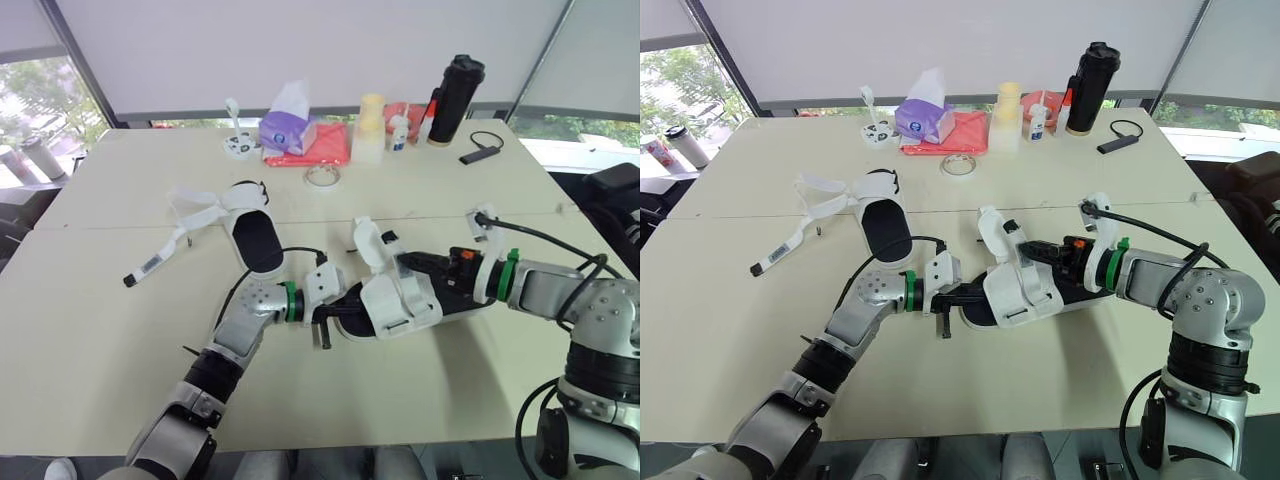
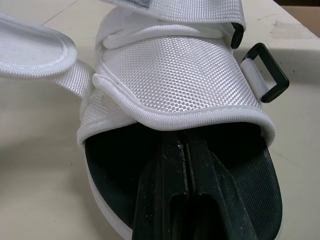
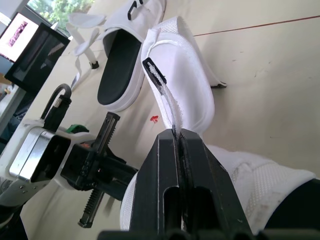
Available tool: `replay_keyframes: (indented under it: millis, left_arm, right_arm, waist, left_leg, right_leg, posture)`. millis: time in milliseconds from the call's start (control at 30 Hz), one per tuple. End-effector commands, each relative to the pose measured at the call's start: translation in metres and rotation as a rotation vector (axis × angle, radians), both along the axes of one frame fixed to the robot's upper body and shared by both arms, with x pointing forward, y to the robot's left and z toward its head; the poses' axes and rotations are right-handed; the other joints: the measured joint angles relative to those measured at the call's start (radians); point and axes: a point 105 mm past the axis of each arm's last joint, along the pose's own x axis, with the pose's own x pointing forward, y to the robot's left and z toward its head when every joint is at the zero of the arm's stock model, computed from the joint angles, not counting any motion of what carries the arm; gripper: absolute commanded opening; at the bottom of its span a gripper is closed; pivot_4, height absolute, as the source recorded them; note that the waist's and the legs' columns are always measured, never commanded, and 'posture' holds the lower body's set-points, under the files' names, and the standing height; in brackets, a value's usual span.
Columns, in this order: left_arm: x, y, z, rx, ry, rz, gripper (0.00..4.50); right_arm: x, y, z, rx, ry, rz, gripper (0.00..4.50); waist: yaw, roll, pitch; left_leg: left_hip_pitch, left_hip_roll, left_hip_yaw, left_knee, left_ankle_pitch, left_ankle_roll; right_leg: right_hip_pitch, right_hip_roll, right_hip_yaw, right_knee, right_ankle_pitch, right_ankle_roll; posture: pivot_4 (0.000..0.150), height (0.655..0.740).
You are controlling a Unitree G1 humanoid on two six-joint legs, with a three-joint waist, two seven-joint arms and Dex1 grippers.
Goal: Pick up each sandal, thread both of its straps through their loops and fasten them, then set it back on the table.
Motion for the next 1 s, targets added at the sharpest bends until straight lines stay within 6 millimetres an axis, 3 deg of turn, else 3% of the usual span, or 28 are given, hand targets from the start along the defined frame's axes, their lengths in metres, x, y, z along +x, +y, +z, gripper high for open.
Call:
replay_keyframes:
  millis: [33, 233, 600, 733, 1000]
  left_arm:
    - [-0.002, 0.000, 0.002, -0.002, -0.016, -0.006, 0.00]
    - [-0.002, 0.000, 0.001, -0.002, -0.016, -0.004, 0.00]
    - [-0.003, -0.003, 0.002, 0.000, -0.021, -0.016, 0.00]
    - [-0.003, -0.001, 0.001, 0.002, -0.021, -0.012, 0.00]
    - [-0.003, -0.001, 0.000, 0.005, -0.023, -0.009, 0.00]
  right_arm:
    - [0.007, 0.000, 0.016, 0.017, -0.054, 0.003, 0.05]
    - [0.004, 0.000, 0.030, 0.034, -0.086, 0.049, 0.05]
    - [0.010, -0.001, 0.038, 0.043, -0.102, 0.082, 0.05]
    - [0.000, 0.005, 0.054, 0.107, -0.139, 0.169, 0.05]
    - [-0.007, 0.011, 0.060, 0.117, -0.151, 0.216, 0.05]
  waist:
    - [-0.001, 0.000, 0.000]
    - [-0.001, 0.000, 0.000]
    - [-0.002, 0.000, 0.000]
    - [-0.005, 0.000, 0.000]
    - [-0.005, 0.000, 0.000]
  left_leg:
    - [0.000, 0.000, 0.000, 0.000, 0.000, 0.000]
    - [0.000, 0.000, 0.000, 0.000, 0.000, 0.000]
    - [0.000, 0.000, 0.000, 0.000, 0.000, 0.000]
    - [0.000, 0.000, 0.000, 0.000, 0.000, 0.000]
    - [0.000, 0.000, 0.000, 0.000, 0.000, 0.000]
  right_leg:
    - [0.000, 0.000, 0.000, 0.000, 0.000, 0.000]
    - [0.000, 0.000, 0.000, 0.000, 0.000, 0.000]
    - [0.000, 0.000, 0.000, 0.000, 0.000, 0.000]
    - [0.000, 0.000, 0.000, 0.000, 0.000, 0.000]
    - [0.000, 0.000, 0.000, 0.000, 0.000, 0.000]
  posture:
    - [0.150, 0.7400]
    - [0.150, 0.7400]
    - [0.150, 0.7400]
    - [0.150, 0.7400]
    - [0.150, 0.7400]
